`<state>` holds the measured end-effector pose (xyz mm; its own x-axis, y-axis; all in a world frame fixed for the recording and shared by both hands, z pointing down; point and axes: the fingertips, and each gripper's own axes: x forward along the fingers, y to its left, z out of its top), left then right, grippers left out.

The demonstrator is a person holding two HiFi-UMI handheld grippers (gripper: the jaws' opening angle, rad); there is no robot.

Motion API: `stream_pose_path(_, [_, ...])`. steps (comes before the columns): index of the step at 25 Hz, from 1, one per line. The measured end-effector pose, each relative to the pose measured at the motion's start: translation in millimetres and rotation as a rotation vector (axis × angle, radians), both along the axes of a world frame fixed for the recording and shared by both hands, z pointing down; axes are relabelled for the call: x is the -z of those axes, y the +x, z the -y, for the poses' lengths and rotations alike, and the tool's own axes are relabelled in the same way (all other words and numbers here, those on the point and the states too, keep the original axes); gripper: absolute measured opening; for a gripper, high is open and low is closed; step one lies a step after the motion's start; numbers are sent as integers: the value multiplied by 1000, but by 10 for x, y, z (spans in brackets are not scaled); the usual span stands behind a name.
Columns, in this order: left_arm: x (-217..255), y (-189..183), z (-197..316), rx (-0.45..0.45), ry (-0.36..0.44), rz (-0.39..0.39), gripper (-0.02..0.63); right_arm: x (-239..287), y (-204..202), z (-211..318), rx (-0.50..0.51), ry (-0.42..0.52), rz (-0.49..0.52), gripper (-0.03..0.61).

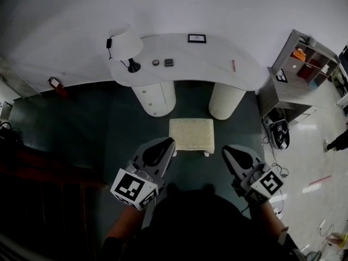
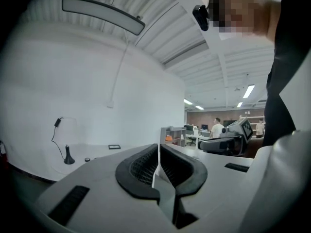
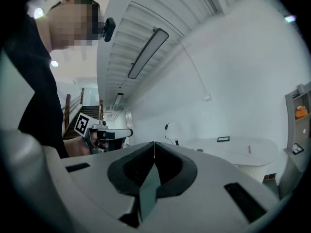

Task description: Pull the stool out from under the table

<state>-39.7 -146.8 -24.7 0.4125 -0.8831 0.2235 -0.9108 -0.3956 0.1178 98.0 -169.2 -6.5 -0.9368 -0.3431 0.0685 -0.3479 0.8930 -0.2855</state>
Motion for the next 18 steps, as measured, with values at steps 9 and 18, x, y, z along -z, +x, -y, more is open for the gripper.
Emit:
stream_pose_path(9, [31, 85, 78, -12, 24, 17, 25, 136, -8, 95, -5, 68, 4, 17])
stream_pose_path(18, [53, 151, 100, -6, 24, 21, 20, 102, 20, 133, 17, 68, -4, 17])
